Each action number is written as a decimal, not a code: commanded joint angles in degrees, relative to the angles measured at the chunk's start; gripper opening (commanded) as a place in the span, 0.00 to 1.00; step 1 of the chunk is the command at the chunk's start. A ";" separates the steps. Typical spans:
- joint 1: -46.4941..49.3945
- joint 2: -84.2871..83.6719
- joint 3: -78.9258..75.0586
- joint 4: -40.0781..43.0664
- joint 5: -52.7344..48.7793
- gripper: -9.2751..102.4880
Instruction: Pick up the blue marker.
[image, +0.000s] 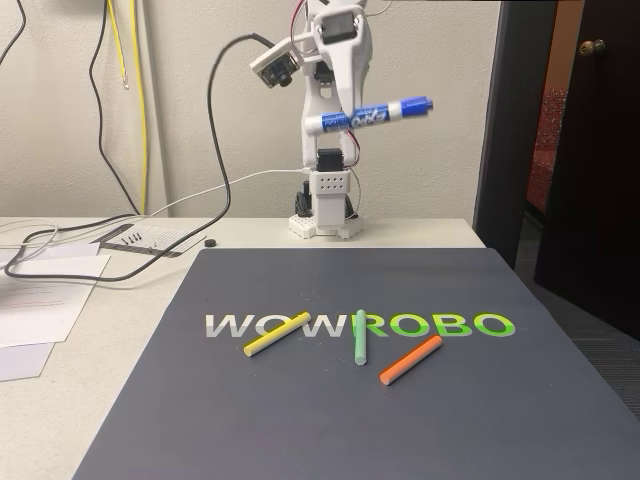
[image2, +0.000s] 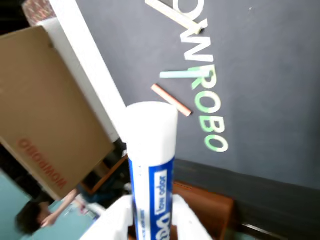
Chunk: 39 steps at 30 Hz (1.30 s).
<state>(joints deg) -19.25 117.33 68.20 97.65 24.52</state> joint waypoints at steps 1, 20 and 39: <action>-0.79 7.03 6.94 -4.04 1.14 0.08; 1.49 46.49 68.91 -37.35 -6.77 0.08; 8.88 62.23 83.06 -41.40 -16.08 0.08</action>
<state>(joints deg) -10.55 177.01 150.73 57.57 8.96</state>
